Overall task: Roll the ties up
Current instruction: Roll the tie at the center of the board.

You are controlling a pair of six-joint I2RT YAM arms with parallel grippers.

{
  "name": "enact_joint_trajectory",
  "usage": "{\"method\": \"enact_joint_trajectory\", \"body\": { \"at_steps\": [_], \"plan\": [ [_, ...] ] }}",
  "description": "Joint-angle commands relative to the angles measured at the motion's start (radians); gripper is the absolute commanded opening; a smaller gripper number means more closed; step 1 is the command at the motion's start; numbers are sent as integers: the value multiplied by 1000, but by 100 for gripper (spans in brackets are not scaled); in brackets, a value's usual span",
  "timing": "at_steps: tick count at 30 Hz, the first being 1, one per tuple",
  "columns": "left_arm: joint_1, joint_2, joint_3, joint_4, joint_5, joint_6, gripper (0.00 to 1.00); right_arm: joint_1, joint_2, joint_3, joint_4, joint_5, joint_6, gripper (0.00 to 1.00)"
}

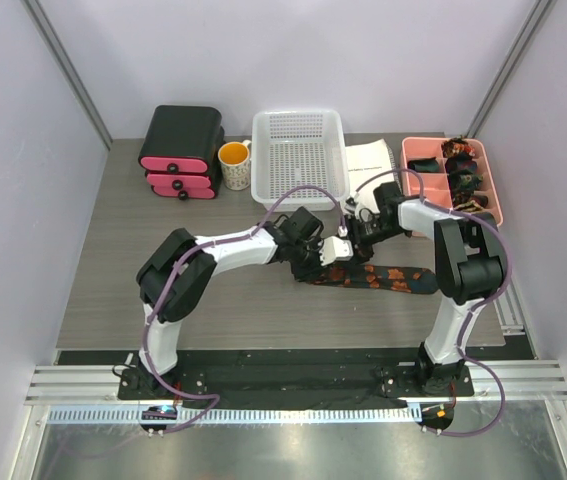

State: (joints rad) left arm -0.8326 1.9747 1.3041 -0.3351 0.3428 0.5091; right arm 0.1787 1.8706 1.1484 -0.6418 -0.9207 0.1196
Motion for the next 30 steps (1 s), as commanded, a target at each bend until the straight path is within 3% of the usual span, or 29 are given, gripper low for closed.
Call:
{"method": "enact_joint_trajectory", "body": {
  "at_steps": [1, 7, 8, 11, 13, 19, 22, 30],
  "plan": [
    [-5, 84, 21, -159, -70, 3, 32, 24, 21, -41, 99, -61, 97, 48],
    [-5, 95, 29, -171, -76, 5, 41, 60, 73, -42, 146, -44, 117, 40],
    [-5, 95, 29, -176, -77, 5, 41, 62, 76, -44, 146, -32, 120, 27],
    [6, 93, 27, -159, -90, -26, 43, 45, 94, -62, 133, 11, 114, 1],
    [38, 61, 12, -122, -36, -88, 45, 31, 107, -64, 93, 46, 75, 1],
    [135, -129, -173, 134, 223, -184, 67, 1, 153, -50, 13, 111, -31, 1],
    [136, -194, -250, 303, 268, -228, 81, -1, 167, -49, 5, 141, -47, 1],
    [132, -106, -282, 565, 343, -297, 87, 8, 188, -30, 11, 253, -40, 1]
  ]
}}
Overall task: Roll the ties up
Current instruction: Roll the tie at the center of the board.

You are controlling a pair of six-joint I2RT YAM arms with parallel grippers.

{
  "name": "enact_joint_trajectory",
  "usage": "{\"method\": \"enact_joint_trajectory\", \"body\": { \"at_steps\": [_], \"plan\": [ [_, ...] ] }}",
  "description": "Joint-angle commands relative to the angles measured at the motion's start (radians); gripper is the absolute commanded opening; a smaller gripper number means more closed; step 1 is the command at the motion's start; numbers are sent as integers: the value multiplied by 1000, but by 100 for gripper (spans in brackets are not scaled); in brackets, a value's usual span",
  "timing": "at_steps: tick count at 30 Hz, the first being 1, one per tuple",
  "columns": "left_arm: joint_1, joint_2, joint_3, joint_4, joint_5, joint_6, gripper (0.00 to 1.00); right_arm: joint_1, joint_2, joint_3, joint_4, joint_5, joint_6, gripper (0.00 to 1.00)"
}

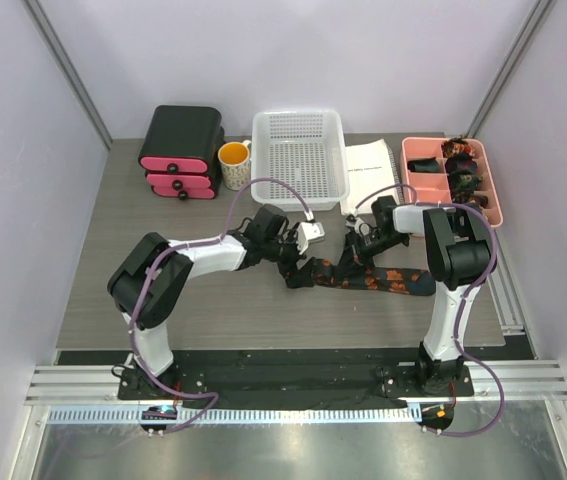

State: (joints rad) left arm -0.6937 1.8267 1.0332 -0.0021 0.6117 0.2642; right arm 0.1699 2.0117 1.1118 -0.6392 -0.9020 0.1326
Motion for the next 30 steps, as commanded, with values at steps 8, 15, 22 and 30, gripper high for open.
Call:
{"method": "enact_joint_trajectory", "body": {
  "at_steps": [8, 15, 22, 30],
  "plan": [
    [-39, 132, 5, 303, 82, 7, 76, 56, 96, 39, 30, 204, -44, 1],
    [-73, 73, 25, 29, -18, 165, 34, 51, 65, 97, -31, 193, -73, 17],
    [-128, 62, 50, -203, -220, 194, 33, -6, -111, 92, -131, 69, -84, 41],
    [-179, 147, 139, -285, -329, 164, 39, 23, -100, 53, -53, -28, 2, 43]
  ]
}}
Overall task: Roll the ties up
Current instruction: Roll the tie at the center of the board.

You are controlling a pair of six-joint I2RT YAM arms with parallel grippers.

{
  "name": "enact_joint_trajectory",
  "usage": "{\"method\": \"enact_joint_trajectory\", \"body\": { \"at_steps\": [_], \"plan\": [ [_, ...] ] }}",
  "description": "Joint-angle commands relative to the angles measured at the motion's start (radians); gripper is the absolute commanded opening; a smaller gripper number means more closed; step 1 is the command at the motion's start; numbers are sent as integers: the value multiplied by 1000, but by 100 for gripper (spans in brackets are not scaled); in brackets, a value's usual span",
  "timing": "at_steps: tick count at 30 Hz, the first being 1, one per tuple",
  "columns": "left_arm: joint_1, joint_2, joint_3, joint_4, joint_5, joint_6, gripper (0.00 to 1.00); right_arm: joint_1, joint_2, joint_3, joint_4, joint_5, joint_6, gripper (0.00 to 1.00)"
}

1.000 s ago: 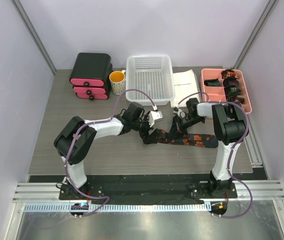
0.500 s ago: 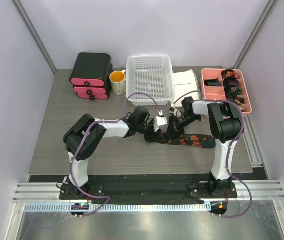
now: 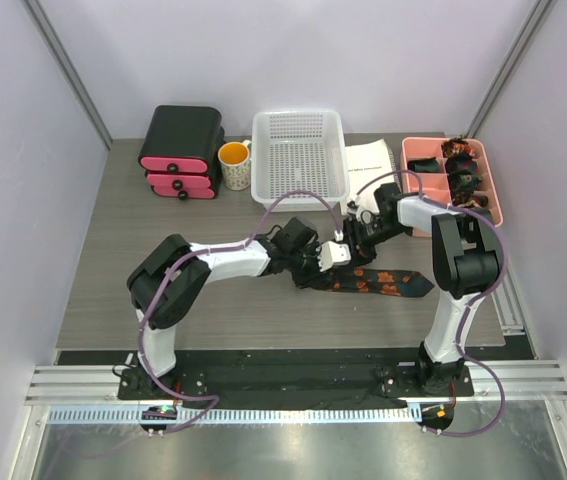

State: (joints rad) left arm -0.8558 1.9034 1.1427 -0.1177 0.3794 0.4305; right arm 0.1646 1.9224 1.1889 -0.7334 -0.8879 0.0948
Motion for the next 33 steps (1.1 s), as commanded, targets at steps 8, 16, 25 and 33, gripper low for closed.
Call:
{"method": "enact_joint_trajectory", "body": {
  "at_steps": [8, 16, 25, 33],
  "plan": [
    [-19, 120, 100, -232, -122, -25, 48, 46, 44, -40, 78, -40, 37, 17],
    [53, -27, -9, -114, 50, -45, 77, 7, 96, -41, 8, 86, -90, 1],
    [112, -184, -64, -17, 214, -64, 94, -4, 129, -32, -3, 153, -148, 1],
    [259, -299, -41, 174, 486, -318, 100, 12, 69, -66, 37, 198, -161, 1]
  ]
}}
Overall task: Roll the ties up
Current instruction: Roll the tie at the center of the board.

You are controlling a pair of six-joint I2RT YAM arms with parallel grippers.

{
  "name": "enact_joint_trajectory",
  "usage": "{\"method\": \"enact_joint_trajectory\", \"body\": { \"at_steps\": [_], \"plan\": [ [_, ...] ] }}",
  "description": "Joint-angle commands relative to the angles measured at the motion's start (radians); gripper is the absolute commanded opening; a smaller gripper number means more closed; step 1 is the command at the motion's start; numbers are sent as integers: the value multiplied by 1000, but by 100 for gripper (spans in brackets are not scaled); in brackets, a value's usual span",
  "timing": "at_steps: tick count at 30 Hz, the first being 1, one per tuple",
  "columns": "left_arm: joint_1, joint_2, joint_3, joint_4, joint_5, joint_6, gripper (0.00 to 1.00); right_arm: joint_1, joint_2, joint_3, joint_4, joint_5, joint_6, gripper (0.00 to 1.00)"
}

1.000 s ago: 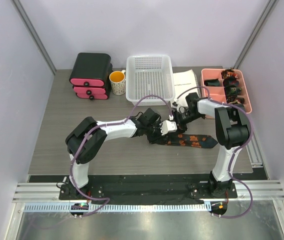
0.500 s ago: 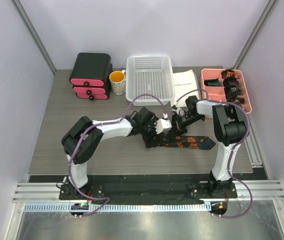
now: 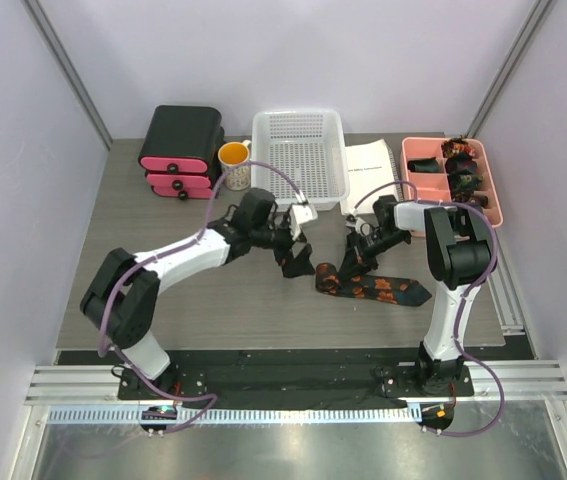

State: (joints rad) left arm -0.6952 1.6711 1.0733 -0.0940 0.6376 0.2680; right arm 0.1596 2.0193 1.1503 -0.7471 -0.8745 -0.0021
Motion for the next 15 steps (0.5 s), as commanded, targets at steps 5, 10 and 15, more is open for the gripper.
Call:
{"method": "enact_joint_trajectory", "body": {
  "at_steps": [5, 10, 15],
  "plan": [
    [129, 30, 308, -304, 200, 20, 100, 63, -24, -3, 74, 195, -70, 1],
    [143, 35, 200, -192, 211, 131, 100, 116, 4, 48, 100, 206, -85, 1],
    [91, -42, -28, 25, 180, 86, 100, 143, 55, 103, 101, 220, -128, 1]
  ]
}}
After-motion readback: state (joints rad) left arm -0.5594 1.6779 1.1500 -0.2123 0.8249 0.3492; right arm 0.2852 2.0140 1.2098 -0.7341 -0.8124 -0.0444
